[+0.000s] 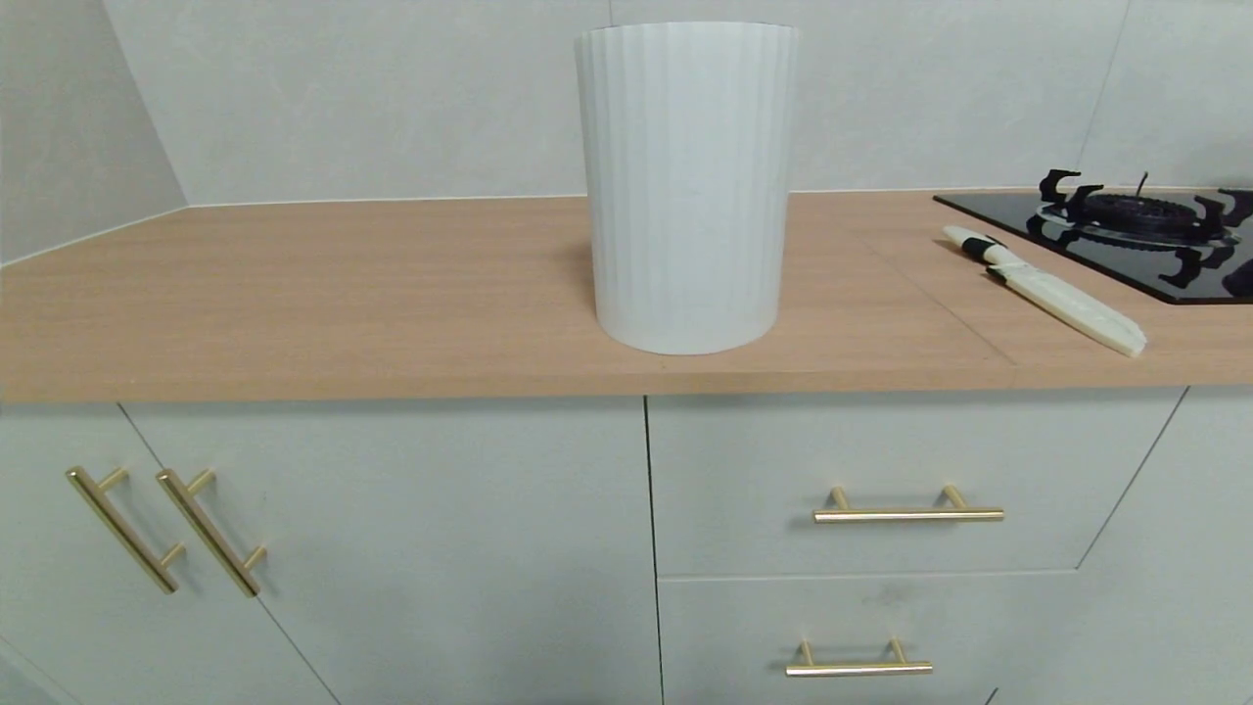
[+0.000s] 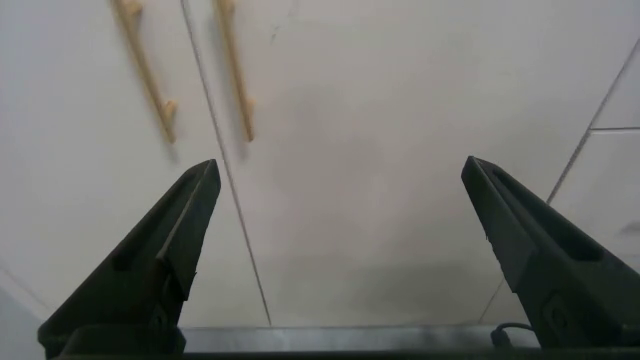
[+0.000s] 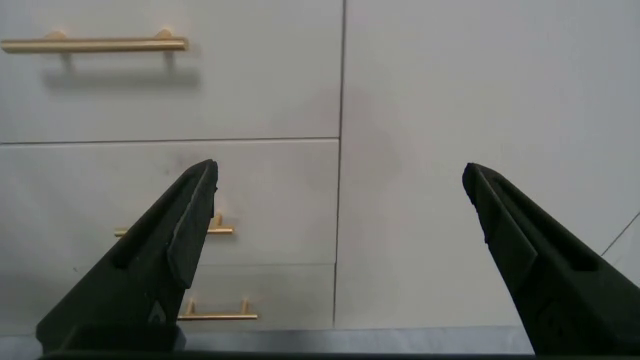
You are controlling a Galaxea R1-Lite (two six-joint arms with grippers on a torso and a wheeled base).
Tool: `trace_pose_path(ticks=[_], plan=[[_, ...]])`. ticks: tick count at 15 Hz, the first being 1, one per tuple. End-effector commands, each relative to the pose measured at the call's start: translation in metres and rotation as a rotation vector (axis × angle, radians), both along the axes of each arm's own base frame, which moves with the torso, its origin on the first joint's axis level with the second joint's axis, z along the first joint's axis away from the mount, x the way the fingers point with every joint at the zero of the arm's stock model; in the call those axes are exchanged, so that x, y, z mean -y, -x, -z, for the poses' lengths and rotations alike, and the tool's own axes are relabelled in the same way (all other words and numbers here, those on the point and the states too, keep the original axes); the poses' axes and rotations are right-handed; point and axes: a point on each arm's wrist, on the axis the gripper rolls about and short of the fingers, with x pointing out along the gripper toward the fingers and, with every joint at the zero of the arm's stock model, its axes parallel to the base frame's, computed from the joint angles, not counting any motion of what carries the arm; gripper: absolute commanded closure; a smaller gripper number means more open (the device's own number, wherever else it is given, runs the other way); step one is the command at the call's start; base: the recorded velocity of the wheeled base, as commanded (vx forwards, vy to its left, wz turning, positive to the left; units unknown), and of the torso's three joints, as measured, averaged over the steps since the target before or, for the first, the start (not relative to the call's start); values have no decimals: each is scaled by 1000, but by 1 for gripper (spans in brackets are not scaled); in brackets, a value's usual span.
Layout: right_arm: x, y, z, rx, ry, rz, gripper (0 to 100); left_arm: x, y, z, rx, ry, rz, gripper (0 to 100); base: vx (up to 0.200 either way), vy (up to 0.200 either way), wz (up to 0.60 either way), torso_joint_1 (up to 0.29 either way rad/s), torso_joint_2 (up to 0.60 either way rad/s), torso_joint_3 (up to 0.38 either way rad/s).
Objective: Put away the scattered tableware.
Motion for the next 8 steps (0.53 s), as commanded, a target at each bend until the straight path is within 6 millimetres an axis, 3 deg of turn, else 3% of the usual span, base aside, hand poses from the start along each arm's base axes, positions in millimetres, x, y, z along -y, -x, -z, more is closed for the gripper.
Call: trace_pose_path(ticks=[1, 8], plan=[[0, 0, 0, -1, 0, -1, 0, 0, 0, 0, 0, 0, -1, 0, 0, 0, 0, 0, 0, 0], [0, 0, 0, -1, 0, -1, 0, 0, 0, 0, 0, 0, -1, 0, 0, 0, 0, 0, 0, 0]])
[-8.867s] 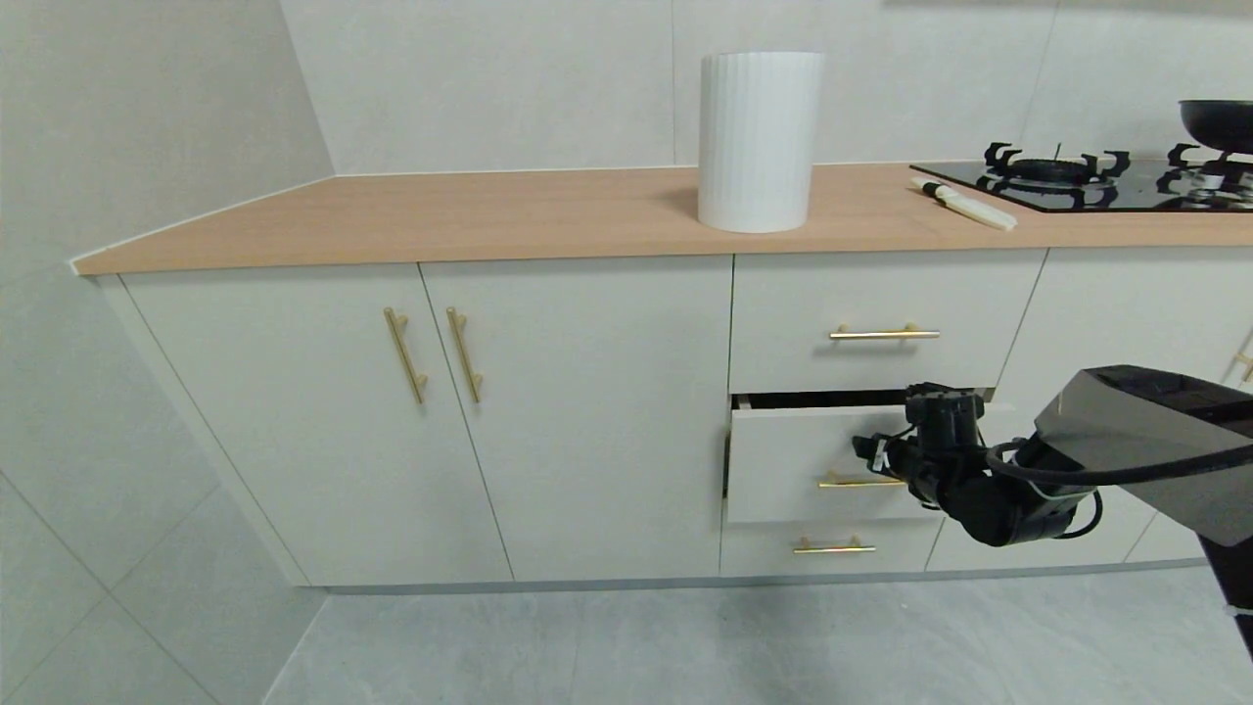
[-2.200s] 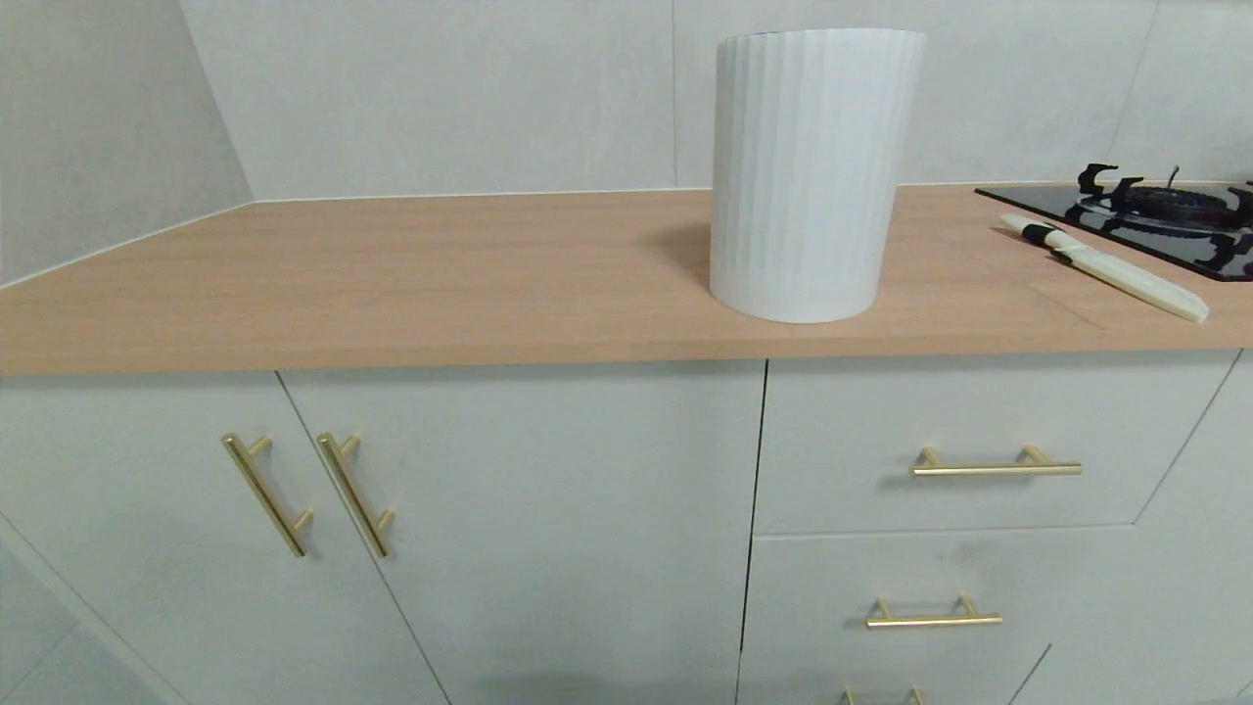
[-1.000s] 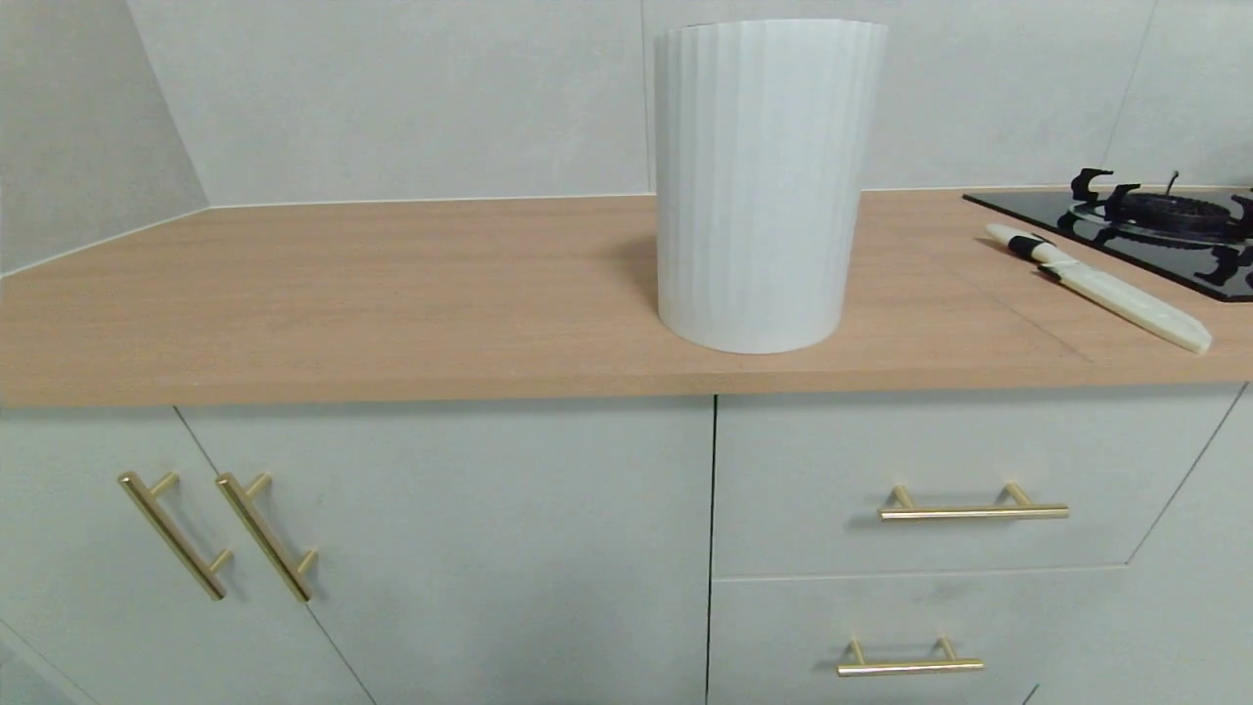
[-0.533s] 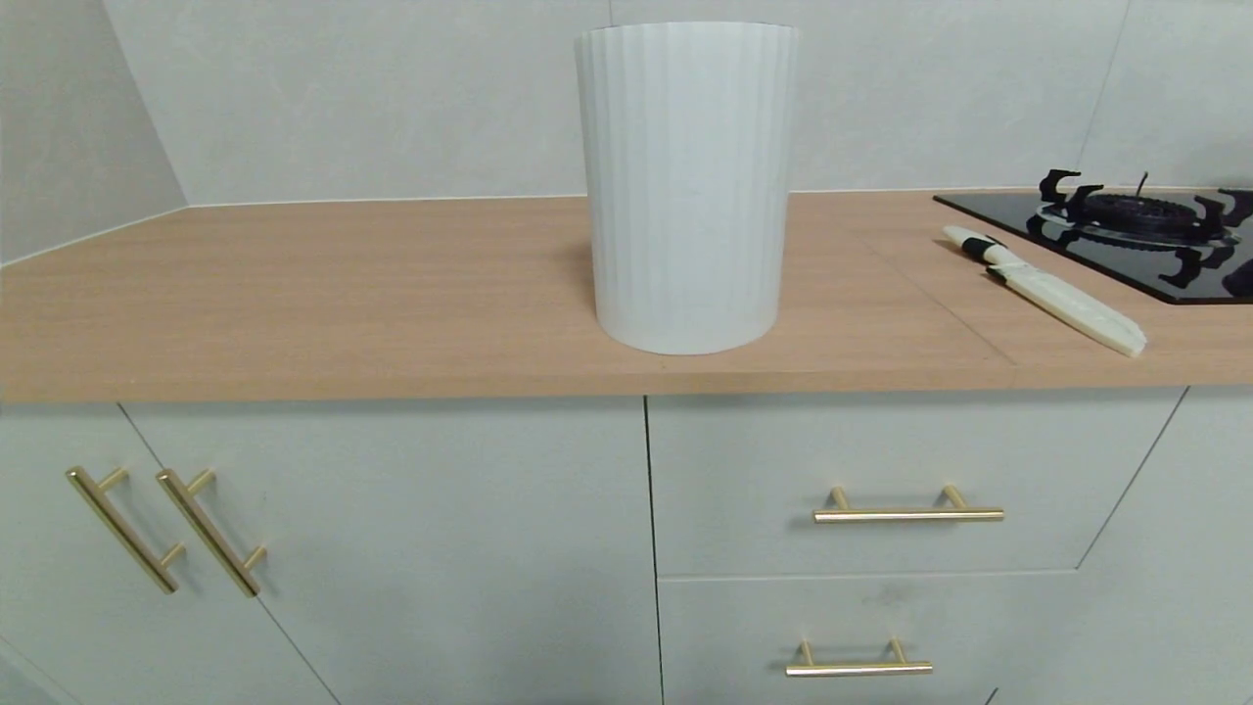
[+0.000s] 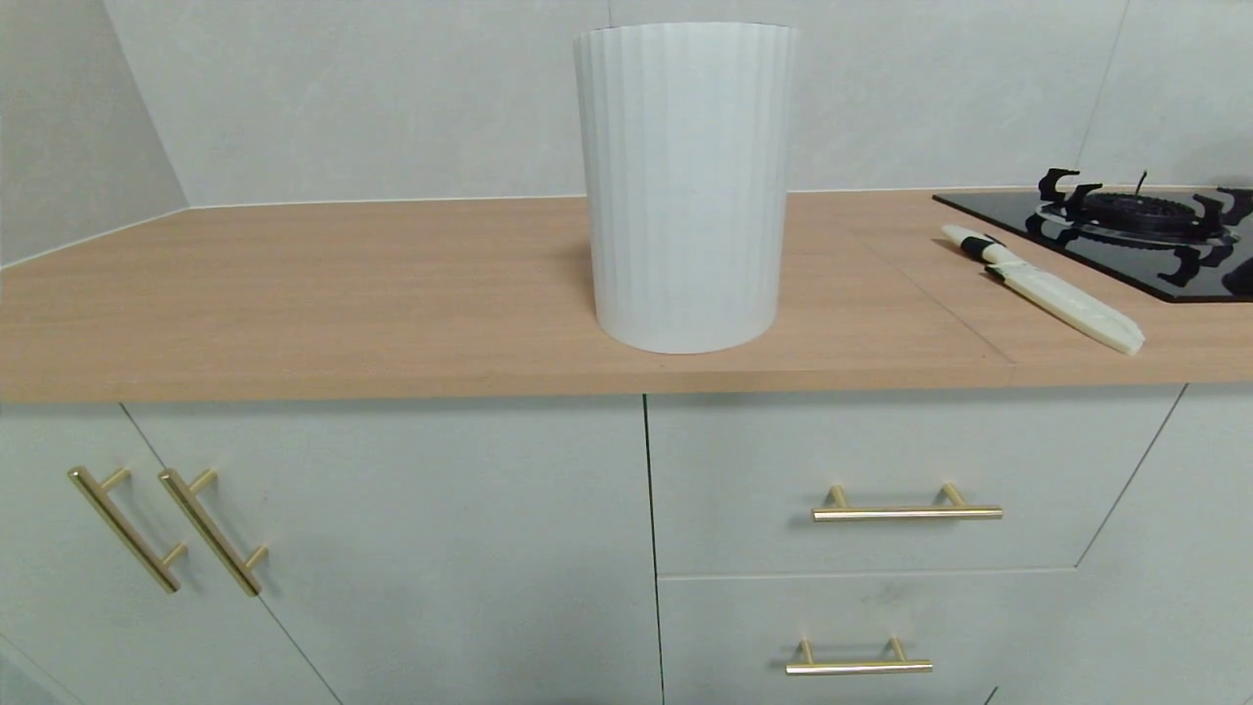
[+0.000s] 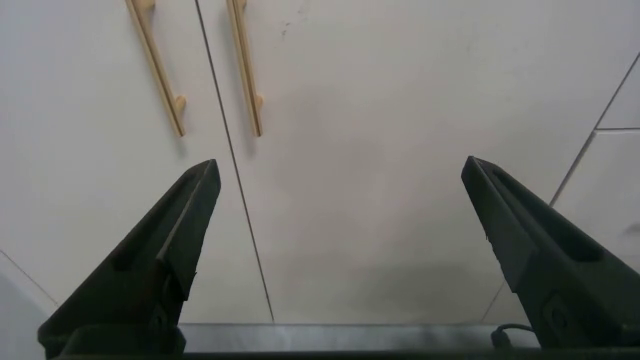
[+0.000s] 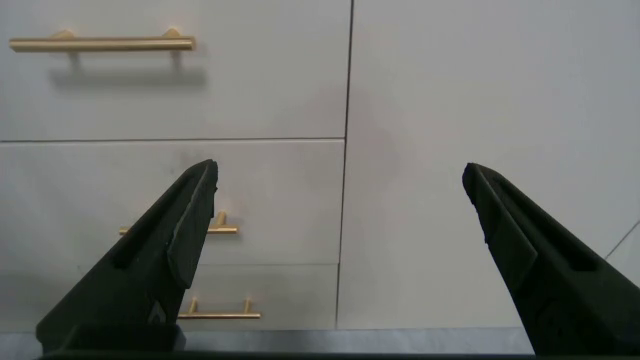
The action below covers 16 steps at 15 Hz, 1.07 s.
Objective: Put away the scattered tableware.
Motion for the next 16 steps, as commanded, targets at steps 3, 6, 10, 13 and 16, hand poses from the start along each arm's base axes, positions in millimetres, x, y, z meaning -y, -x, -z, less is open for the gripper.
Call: trace_pose_path(ticks=[3, 6, 10, 13, 16], plan=[[0, 0, 0, -1, 0, 0, 0, 0, 0, 0, 0, 2, 0, 0, 0, 0, 0, 0, 0, 0], [0, 0, 0, -1, -1, 0, 0, 0, 0, 0, 0, 2, 0, 0, 0, 0, 0, 36, -163, -127], [0, 0, 0, -1, -1, 0, 0, 0, 0, 0, 0, 2, 0, 0, 0, 0, 0, 112, -358, -286], [0, 0, 0, -1, -1, 0, 0, 0, 0, 0, 0, 2, 0, 0, 0, 0, 0, 170, -500, -295], [0, 0, 0, -1, -1, 0, 0, 0, 0, 0, 0, 2, 0, 0, 0, 0, 0, 177, -466, -284]])
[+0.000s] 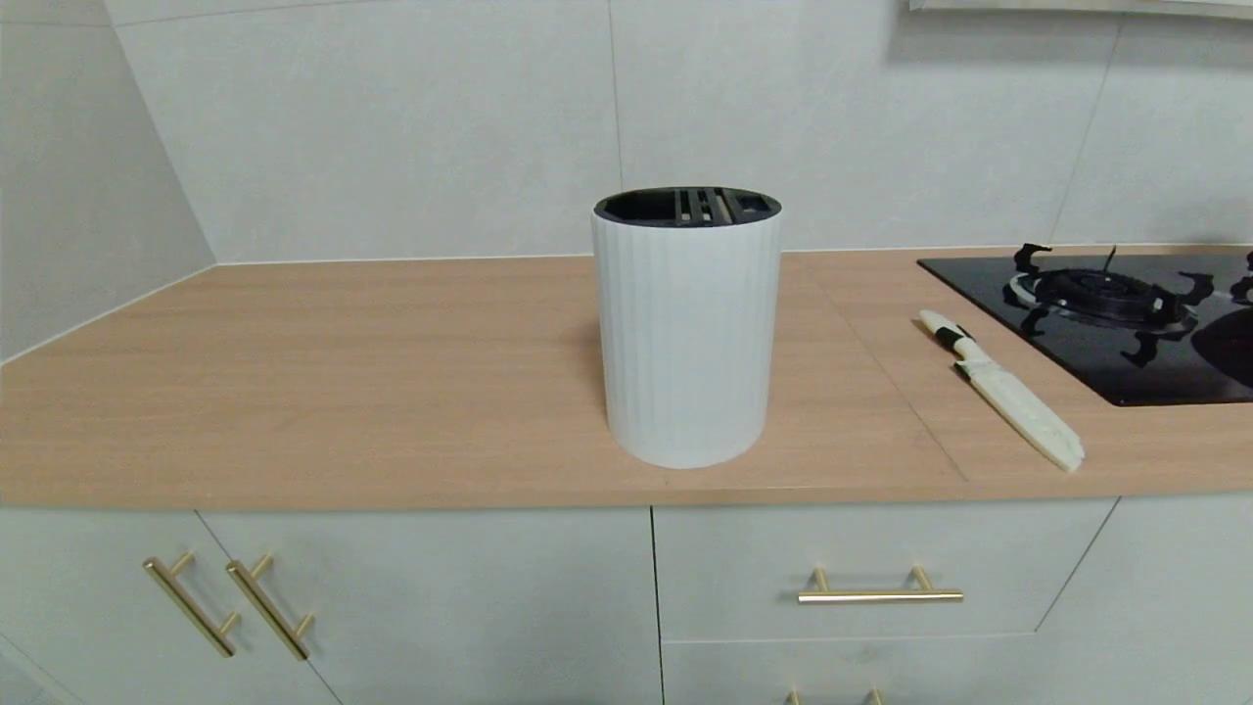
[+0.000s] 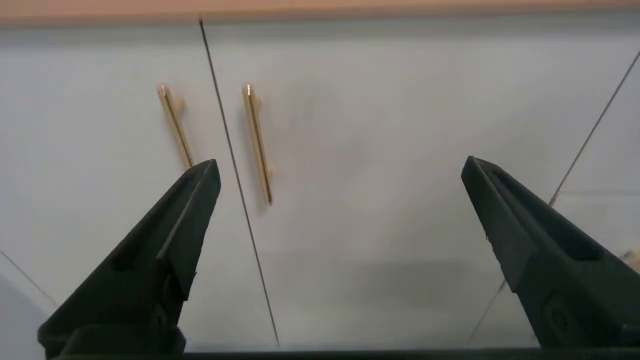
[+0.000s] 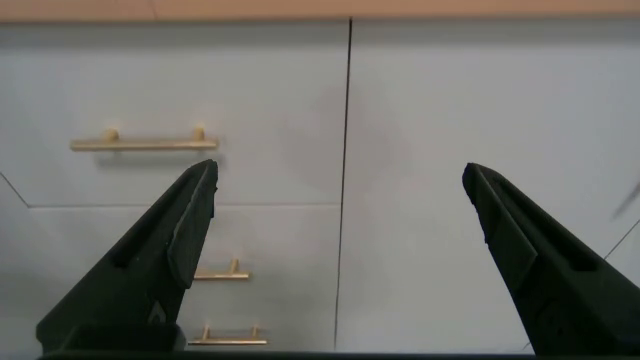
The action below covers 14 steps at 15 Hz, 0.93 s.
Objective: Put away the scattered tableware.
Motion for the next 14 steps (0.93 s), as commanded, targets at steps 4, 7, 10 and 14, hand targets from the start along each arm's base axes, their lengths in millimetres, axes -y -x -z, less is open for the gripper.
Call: trace_pose_path(ticks=[4, 7, 10, 14], plan=[[0, 0, 0, -1, 1, 0, 0, 0, 0, 0, 0, 0, 0, 0, 0, 0, 0, 199, -471, -279], [0, 0, 0, -1, 1, 0, 0, 0, 0, 0, 0, 0, 0, 0, 0, 0, 0, 217, -494, -279], [0, 0, 0, -1, 2, 0, 0, 0, 0, 0, 2, 0, 0, 0, 0, 0, 0, 227, -510, -276], [0, 0, 0, -1, 1, 0, 0, 0, 0, 0, 0, 0, 0, 0, 0, 0, 0, 244, -524, -288]])
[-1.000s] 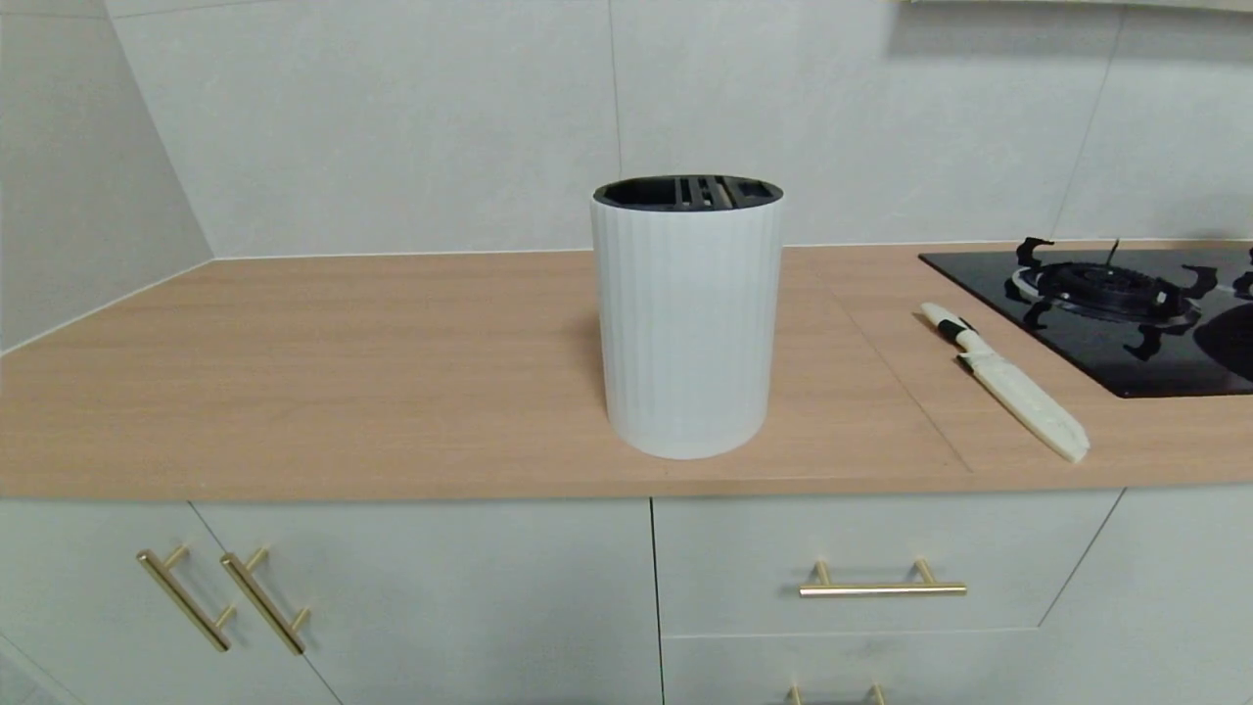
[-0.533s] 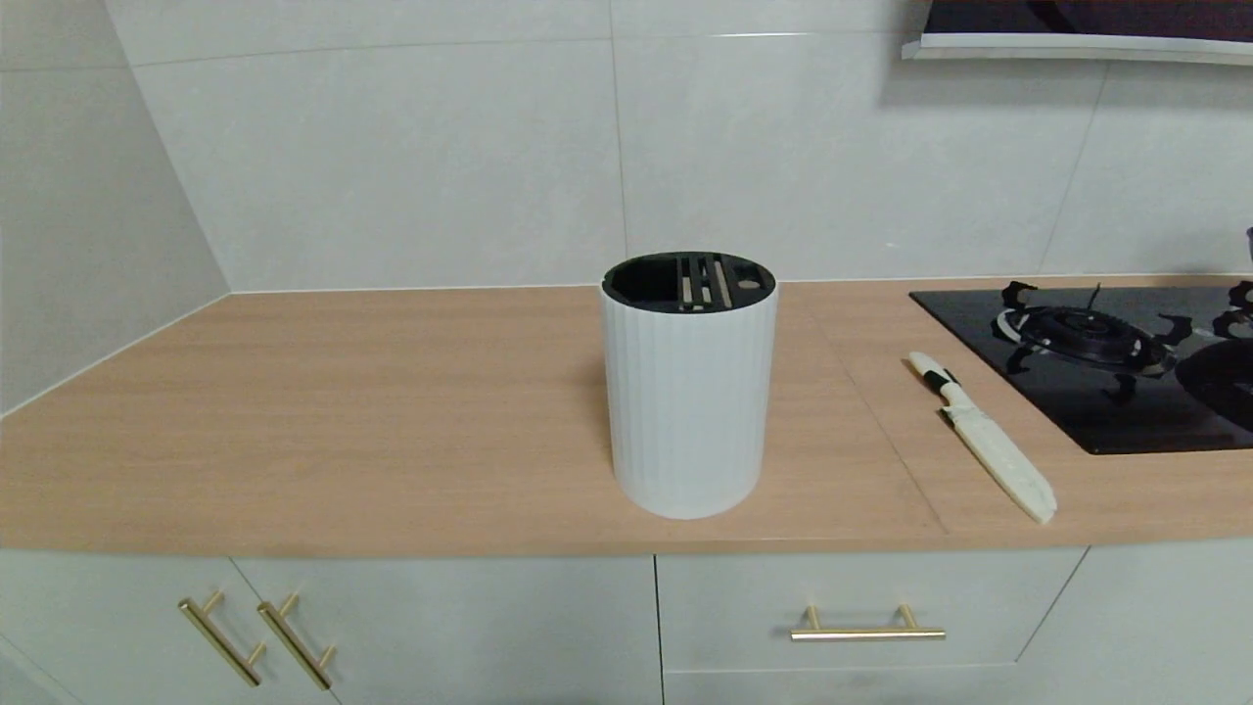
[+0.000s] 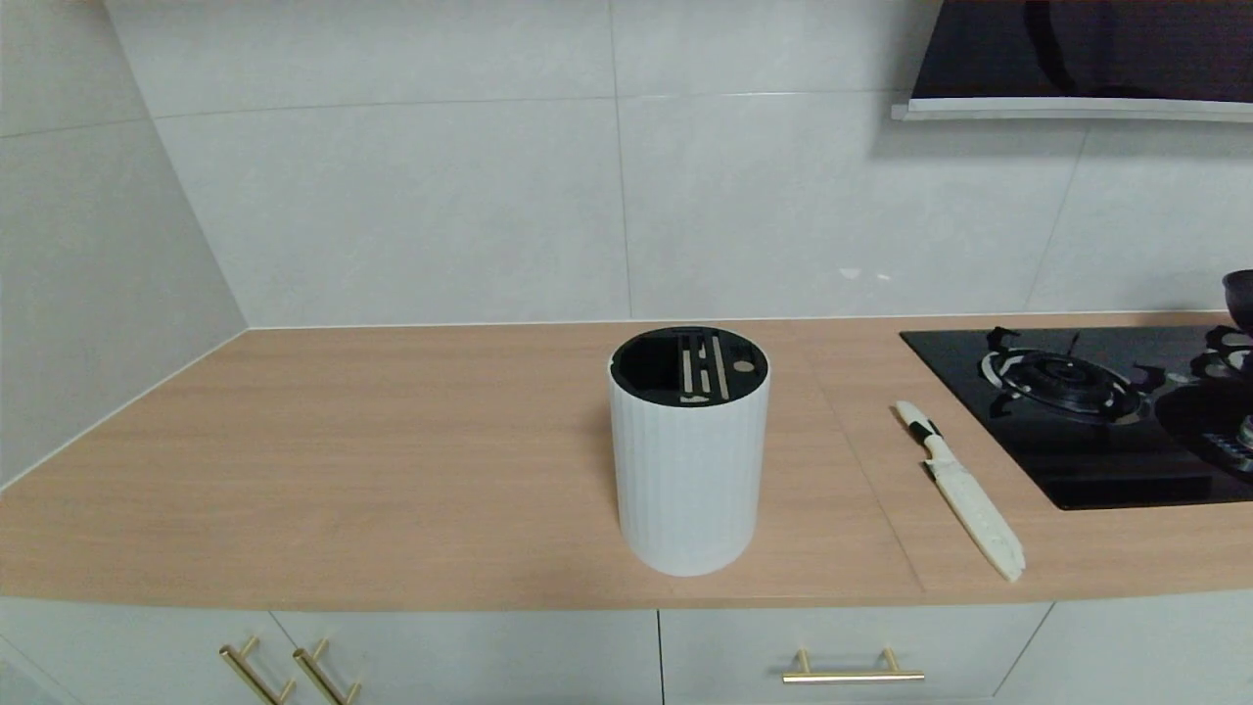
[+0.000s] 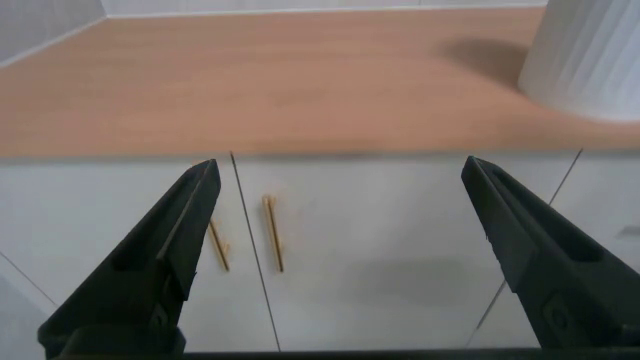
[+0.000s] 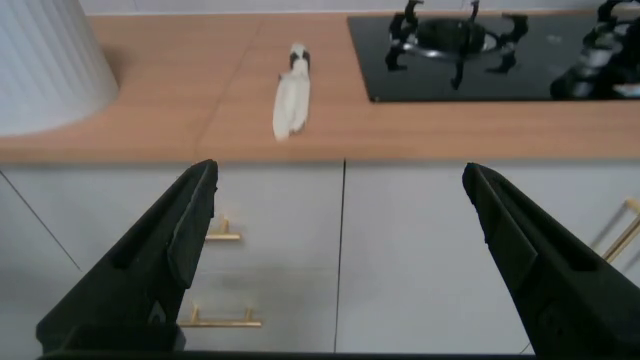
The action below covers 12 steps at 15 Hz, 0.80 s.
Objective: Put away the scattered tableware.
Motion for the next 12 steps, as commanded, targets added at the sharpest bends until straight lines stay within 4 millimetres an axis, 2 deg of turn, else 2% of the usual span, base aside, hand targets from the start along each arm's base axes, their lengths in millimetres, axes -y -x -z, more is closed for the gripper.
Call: trace_pose_path(ticks=[1, 8, 12], plan=[[0, 0, 0, -1, 2, 0, 0, 0, 0, 0, -1, 0, 0, 0, 0, 0, 0, 261, -554, -300], [0, 0, 0, -1, 2, 0, 0, 0, 0, 0, -1, 0, 0, 0, 0, 0, 0, 271, -579, -304], [0, 0, 0, -1, 2, 0, 0, 0, 0, 0, -1, 0, 0, 0, 0, 0, 0, 207, -426, -223]])
